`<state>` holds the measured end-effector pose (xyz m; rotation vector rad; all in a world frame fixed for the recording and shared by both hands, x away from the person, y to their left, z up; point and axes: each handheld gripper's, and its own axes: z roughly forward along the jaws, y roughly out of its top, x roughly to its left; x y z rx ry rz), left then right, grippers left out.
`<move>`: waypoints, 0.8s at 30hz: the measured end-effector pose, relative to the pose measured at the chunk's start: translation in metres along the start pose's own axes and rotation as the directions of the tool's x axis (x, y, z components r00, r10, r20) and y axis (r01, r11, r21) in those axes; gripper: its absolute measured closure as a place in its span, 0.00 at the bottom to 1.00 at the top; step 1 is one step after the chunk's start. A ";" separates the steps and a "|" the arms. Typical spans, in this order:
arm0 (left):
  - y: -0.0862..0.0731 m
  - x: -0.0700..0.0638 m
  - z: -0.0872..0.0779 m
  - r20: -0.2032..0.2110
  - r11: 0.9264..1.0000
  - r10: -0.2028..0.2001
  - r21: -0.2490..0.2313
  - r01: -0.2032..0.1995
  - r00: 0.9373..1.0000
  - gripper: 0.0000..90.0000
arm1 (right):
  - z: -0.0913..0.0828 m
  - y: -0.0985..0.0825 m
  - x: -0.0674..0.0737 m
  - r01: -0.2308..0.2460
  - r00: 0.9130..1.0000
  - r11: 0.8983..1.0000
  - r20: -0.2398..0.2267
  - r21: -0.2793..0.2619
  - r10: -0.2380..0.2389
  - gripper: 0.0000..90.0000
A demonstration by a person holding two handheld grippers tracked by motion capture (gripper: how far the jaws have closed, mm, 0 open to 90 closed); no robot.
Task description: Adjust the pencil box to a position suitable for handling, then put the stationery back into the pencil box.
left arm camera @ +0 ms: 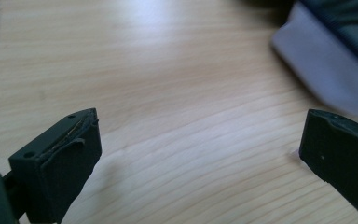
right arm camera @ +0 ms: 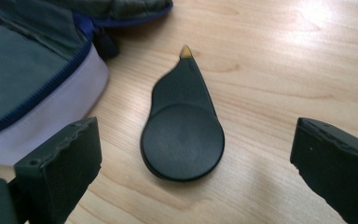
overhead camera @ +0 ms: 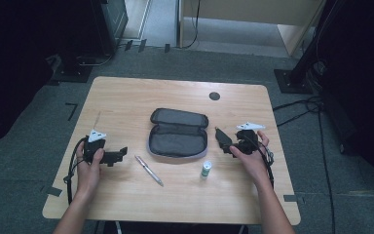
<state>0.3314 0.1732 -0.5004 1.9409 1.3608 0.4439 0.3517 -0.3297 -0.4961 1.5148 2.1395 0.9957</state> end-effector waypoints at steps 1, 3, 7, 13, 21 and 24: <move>-0.003 0.003 0.001 -0.015 1.000 0.002 0.012 -0.002 1.000 0.00 | 0.001 -0.002 0.000 -0.002 1.000 1.000 0.006 0.003 0.002 0.04; -0.005 0.004 0.002 -0.026 1.000 0.002 0.020 -0.001 1.000 0.00 | 0.002 -0.003 0.000 0.000 1.000 1.000 0.010 0.006 0.000 0.05; -0.016 0.011 0.004 -0.067 0.999 0.015 0.048 -0.011 0.998 0.00 | 0.006 -0.009 0.001 0.015 1.000 1.000 0.025 0.020 -0.015 0.08; -0.019 0.010 0.004 -0.107 0.997 0.060 0.058 -0.054 0.992 0.00 | 0.010 -0.013 0.001 0.024 0.998 0.999 0.052 0.029 -0.025 0.14; -0.020 0.008 0.005 -0.102 0.995 0.086 0.065 -0.080 0.991 0.00 | 0.018 -0.014 0.005 0.046 0.996 0.999 0.077 0.029 -0.048 0.16; -0.020 0.008 0.005 -0.096 0.994 0.092 0.065 -0.086 0.991 0.00 | 0.020 -0.013 0.007 0.048 0.996 0.999 0.080 0.019 -0.049 0.17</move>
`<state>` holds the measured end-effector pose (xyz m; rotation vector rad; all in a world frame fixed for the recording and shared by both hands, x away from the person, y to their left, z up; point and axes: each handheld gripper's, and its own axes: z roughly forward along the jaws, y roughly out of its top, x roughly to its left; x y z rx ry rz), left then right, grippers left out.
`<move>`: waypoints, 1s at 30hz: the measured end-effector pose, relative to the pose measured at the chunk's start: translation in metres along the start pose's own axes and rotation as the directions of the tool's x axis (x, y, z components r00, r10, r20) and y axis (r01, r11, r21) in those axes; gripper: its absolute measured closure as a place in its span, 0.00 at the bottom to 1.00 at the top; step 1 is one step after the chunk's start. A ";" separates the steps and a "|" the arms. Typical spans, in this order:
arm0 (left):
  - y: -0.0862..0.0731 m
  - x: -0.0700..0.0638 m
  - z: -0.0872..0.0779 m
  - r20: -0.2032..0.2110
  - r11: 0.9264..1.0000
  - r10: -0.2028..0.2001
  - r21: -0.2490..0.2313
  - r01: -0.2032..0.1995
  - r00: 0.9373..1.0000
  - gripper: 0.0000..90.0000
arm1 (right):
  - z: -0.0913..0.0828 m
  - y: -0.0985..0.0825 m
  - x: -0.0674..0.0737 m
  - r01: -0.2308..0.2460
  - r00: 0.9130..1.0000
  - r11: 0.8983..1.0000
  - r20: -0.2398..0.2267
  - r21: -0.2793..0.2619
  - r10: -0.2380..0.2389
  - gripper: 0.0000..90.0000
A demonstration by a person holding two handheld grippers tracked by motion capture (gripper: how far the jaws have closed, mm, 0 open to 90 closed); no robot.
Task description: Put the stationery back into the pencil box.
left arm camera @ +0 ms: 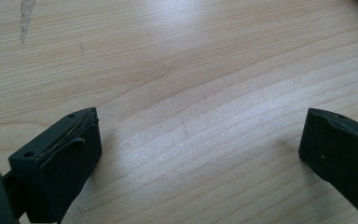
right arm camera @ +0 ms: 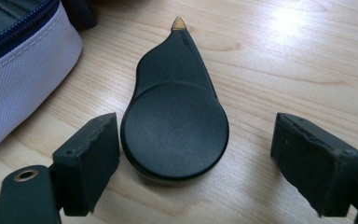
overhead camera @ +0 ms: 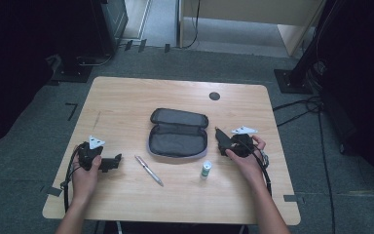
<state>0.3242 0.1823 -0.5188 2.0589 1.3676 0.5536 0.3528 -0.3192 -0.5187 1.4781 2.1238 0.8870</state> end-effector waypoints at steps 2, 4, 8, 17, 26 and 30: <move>0.000 0.000 0.000 0.000 1.000 0.000 0.000 0.000 1.000 0.00 | 0.001 0.000 0.001 0.002 1.000 1.000 0.002 -0.013 -0.002 0.17; 0.000 0.000 0.000 0.000 1.000 0.000 0.000 0.000 1.000 0.00 | 0.002 -0.001 0.003 0.006 1.000 1.000 0.001 -0.027 -0.006 0.17; 0.000 -0.001 0.000 0.002 1.000 0.001 -0.002 -0.001 1.000 0.00 | 0.003 -0.004 0.006 0.000 1.000 0.998 0.001 -0.060 0.000 0.18; 0.000 -0.002 0.000 0.008 1.000 0.006 -0.001 -0.006 1.000 0.00 | 0.002 -0.006 0.009 0.012 1.000 0.997 -0.013 -0.073 -0.013 0.30; 0.000 -0.002 0.000 0.009 1.000 0.006 -0.001 -0.006 1.000 0.00 | -0.001 -0.007 0.011 0.008 1.000 0.996 -0.013 -0.094 -0.009 0.47; 0.000 -0.002 0.000 0.011 1.000 0.010 0.000 -0.010 1.000 0.00 | -0.002 -0.008 0.011 0.000 1.000 0.996 -0.004 -0.095 0.000 0.47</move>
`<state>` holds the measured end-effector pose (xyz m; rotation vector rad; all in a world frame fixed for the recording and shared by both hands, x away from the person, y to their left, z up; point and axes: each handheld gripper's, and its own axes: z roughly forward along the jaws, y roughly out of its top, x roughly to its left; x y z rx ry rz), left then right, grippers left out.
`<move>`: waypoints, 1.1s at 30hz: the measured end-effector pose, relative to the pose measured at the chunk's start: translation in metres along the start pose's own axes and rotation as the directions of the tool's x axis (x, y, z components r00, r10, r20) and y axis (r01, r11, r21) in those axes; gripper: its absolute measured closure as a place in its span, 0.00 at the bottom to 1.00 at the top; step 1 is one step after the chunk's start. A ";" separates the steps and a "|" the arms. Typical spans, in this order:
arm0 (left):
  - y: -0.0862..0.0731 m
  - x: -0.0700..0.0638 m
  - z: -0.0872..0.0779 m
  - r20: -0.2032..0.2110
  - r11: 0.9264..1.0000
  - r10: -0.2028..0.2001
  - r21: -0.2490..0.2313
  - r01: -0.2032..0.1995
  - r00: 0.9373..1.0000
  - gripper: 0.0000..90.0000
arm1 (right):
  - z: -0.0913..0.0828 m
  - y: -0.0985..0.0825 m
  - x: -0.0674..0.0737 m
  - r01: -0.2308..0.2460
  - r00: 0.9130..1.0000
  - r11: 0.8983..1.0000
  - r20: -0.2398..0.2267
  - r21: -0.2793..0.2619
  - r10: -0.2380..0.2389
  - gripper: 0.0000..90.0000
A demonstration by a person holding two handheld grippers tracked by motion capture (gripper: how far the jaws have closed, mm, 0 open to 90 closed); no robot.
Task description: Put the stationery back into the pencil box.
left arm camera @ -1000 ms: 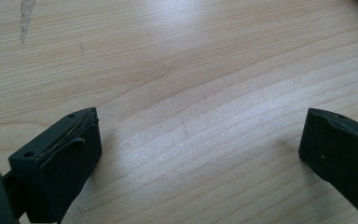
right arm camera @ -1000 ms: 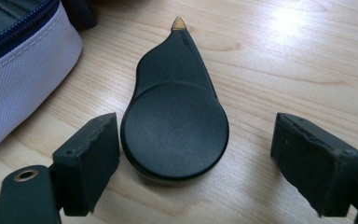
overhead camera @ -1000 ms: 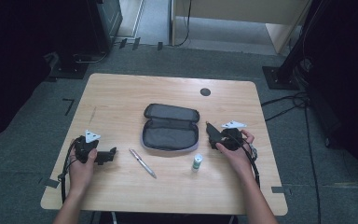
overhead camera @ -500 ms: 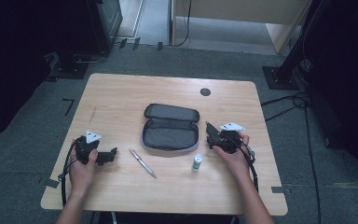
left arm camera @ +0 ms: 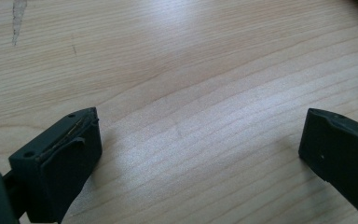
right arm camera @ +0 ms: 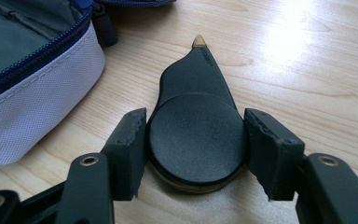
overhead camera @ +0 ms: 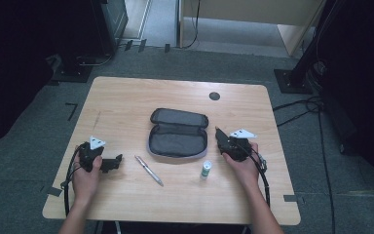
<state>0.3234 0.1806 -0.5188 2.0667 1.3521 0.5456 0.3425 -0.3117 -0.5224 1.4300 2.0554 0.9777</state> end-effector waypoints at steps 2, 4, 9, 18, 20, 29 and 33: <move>0.000 0.000 0.000 0.001 1.000 0.002 0.000 -0.002 1.000 0.00 | -0.001 0.000 -0.001 -0.013 1.000 1.000 0.008 0.006 0.013 0.47; 0.000 0.000 0.000 0.002 1.000 0.002 0.000 -0.002 1.000 0.00 | -0.004 -0.001 -0.003 -0.035 0.999 0.999 0.005 -0.002 0.035 0.47; 0.000 0.000 0.000 0.004 1.000 0.005 0.000 -0.005 1.000 0.00 | -0.016 0.000 -0.004 -0.057 0.998 0.998 -0.009 -0.040 0.057 0.47; 0.000 0.000 0.000 0.005 1.000 0.007 0.000 -0.007 1.000 0.00 | -0.040 0.022 0.015 -0.016 0.999 0.994 -0.053 -0.109 0.010 0.47; 0.000 0.000 0.000 0.005 1.000 0.007 -0.001 -0.007 1.000 0.00 | -0.042 0.028 0.020 -0.014 0.997 0.992 -0.074 -0.122 0.005 0.47; 0.000 0.000 0.000 0.007 1.000 0.009 0.000 -0.009 1.000 0.00 | -0.038 0.047 0.047 0.052 0.986 0.990 -0.148 -0.133 -0.072 0.47; 0.000 0.000 0.000 0.007 1.000 0.009 0.000 -0.009 1.000 0.00 | -0.030 0.051 0.055 0.076 0.977 0.989 -0.188 -0.129 -0.100 0.47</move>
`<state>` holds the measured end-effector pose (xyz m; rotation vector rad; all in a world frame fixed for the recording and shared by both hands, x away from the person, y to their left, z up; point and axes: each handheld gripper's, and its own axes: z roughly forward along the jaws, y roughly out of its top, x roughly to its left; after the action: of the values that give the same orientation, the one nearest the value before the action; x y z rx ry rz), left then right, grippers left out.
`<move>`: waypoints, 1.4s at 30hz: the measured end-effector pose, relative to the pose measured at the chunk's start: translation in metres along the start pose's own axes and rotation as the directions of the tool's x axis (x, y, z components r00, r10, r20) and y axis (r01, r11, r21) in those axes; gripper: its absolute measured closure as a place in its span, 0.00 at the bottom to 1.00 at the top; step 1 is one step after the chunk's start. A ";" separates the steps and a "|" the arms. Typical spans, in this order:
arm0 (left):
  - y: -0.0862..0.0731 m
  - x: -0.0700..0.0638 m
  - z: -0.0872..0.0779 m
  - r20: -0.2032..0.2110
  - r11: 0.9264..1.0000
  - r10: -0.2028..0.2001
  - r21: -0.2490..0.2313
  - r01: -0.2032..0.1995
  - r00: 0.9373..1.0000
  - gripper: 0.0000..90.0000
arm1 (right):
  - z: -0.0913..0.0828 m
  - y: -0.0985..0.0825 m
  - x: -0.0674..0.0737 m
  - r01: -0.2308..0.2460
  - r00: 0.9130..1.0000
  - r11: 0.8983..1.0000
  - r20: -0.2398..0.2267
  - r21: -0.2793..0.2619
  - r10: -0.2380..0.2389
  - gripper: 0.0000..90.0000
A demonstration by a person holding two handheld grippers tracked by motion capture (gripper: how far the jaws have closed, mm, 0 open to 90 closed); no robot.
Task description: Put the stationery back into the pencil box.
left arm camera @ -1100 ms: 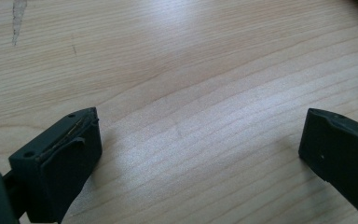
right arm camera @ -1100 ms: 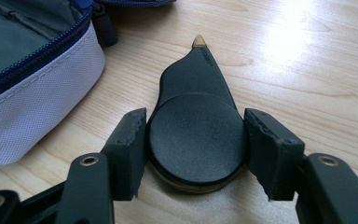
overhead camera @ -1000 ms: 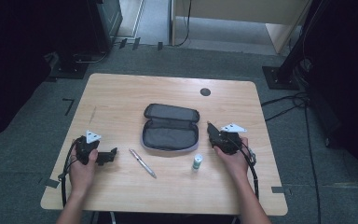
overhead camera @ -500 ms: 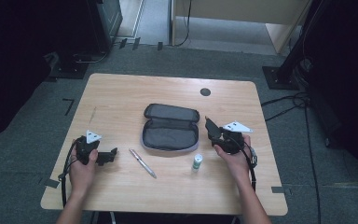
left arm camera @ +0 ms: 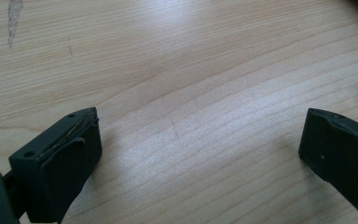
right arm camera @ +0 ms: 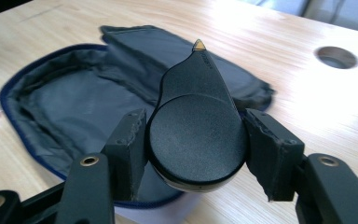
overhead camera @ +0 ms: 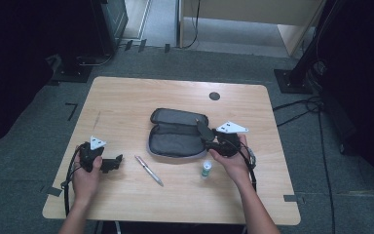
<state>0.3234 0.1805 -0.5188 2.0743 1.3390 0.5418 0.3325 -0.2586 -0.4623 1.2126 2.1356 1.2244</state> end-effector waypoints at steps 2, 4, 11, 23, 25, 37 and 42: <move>0.000 0.000 0.000 0.000 1.000 0.001 0.000 -0.001 1.000 0.00 | 0.004 0.000 0.002 0.009 1.000 1.000 -0.023 0.013 -0.008 0.47; 0.000 0.000 0.000 0.001 1.000 0.000 0.000 0.000 1.000 0.00 | 0.010 -0.001 0.003 0.013 0.999 1.000 -0.038 0.028 -0.012 0.47; 0.000 0.000 0.000 0.001 1.000 0.002 0.000 -0.002 1.000 0.00 | 0.021 0.000 0.005 0.023 0.997 0.998 -0.080 0.060 -0.018 0.47; 0.000 0.000 0.000 0.002 1.000 0.003 0.000 -0.003 1.000 0.00 | 0.037 0.000 -0.002 0.049 0.989 0.989 -0.146 0.139 -0.029 0.47; 0.000 0.000 0.000 0.002 1.000 0.003 0.000 -0.003 1.000 0.00 | 0.039 0.000 -0.003 0.052 0.988 0.987 -0.151 0.151 -0.029 0.47; 0.000 0.000 0.000 0.002 1.000 0.003 0.000 -0.003 1.000 0.00 | 0.046 0.002 -0.003 0.067 0.986 0.980 -0.163 0.186 -0.037 0.46; 0.000 0.000 0.000 0.002 1.000 0.003 0.000 -0.003 1.000 0.00 | 0.046 0.002 -0.004 0.057 0.985 0.982 -0.170 0.182 -0.026 0.46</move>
<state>0.3234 0.1805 -0.5187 2.0764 1.3357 0.5410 0.3670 -0.2387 -0.4858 1.1694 2.4322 1.1663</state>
